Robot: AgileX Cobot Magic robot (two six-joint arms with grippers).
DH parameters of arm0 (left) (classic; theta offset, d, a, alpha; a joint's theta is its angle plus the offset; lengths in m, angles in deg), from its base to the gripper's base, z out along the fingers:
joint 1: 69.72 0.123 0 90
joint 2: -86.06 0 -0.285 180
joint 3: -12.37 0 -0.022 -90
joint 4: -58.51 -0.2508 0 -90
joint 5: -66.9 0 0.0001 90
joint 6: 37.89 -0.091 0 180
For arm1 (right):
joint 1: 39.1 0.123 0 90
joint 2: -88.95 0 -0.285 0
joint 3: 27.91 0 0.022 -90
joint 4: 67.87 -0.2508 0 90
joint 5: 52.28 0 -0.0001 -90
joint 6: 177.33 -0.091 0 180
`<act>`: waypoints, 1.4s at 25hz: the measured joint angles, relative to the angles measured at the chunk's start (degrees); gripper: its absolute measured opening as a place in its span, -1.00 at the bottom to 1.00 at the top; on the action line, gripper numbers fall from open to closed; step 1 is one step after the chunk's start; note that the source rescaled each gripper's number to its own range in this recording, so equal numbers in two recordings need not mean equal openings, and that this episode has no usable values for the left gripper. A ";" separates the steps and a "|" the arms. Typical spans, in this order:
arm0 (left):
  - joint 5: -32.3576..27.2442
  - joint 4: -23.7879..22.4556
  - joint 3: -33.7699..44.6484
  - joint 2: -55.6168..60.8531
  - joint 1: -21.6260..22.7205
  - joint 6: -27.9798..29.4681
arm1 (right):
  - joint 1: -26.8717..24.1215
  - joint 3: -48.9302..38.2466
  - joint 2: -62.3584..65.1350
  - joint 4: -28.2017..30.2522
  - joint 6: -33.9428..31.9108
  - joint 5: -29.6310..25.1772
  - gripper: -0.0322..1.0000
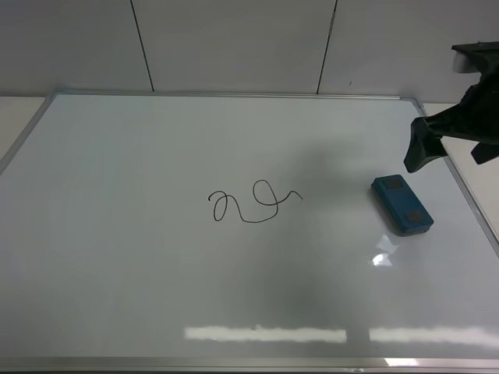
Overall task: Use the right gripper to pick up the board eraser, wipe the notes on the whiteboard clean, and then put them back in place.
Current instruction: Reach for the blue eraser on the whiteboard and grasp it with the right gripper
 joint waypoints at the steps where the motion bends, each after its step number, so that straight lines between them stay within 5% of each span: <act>1: 0.00 0.00 0.00 0.00 0.00 0.00 | 0.00 0.00 -0.78 -0.23 0.36 0.12 1.00; 35: 0.00 0.00 0.00 0.00 0.00 0.00 | 0.00 -0.56 -19.46 -0.73 0.88 11.25 1.00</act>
